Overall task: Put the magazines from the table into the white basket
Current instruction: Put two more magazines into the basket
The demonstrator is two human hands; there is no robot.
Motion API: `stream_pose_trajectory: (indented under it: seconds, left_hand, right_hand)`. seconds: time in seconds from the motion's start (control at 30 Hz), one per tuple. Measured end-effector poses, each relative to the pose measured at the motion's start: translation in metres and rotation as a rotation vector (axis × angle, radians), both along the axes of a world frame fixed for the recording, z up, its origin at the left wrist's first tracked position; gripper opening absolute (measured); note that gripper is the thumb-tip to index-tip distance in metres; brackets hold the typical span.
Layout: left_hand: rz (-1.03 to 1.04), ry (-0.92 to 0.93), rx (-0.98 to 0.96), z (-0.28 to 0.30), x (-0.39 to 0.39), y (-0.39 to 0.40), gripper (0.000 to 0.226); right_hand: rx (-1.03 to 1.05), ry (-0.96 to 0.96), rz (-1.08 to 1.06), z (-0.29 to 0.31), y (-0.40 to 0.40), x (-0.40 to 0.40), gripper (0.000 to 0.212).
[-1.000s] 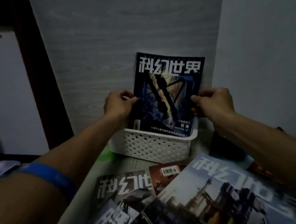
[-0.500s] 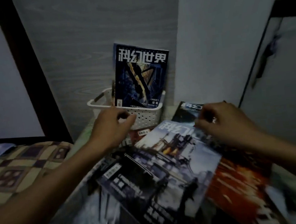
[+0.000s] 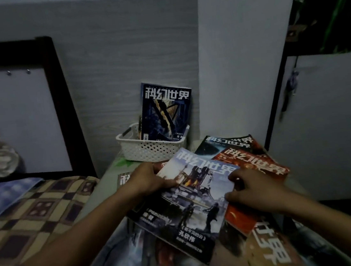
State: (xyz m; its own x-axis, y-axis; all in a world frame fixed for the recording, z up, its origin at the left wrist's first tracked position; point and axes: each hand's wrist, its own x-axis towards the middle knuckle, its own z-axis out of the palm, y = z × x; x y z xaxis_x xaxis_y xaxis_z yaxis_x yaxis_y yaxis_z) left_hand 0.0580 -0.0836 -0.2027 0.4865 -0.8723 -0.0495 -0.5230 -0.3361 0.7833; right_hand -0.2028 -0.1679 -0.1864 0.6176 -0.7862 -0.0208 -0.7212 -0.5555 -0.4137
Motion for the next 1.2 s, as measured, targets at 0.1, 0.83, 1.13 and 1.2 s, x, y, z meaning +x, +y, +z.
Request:
stream_pose_trajectory:
  seconds: [0.1, 0.83, 1.13, 1.2]
  left_hand:
    - [0.010, -0.055, -0.290, -0.004, -0.015, 0.012, 0.011]
    - [0.165, 0.079, -0.858, 0.026, 0.018, 0.017, 0.025]
    - [0.303, -0.323, -0.877, 0.108, 0.122, -0.080, 0.017]
    - [0.322, -0.337, -0.812, 0.093, 0.140, -0.105, 0.022]
  right_hand:
    - [0.282, -0.410, -0.204, -0.003, 0.008, -0.002, 0.086]
    - [-0.030, -0.911, 0.040, 0.038, -0.003, 0.061, 0.019]
    - [-0.070, -0.998, 0.027, 0.090, -0.095, 0.171, 0.010]
    - [-0.076, -0.951, -0.006, 0.069, -0.120, 0.193, 0.010]
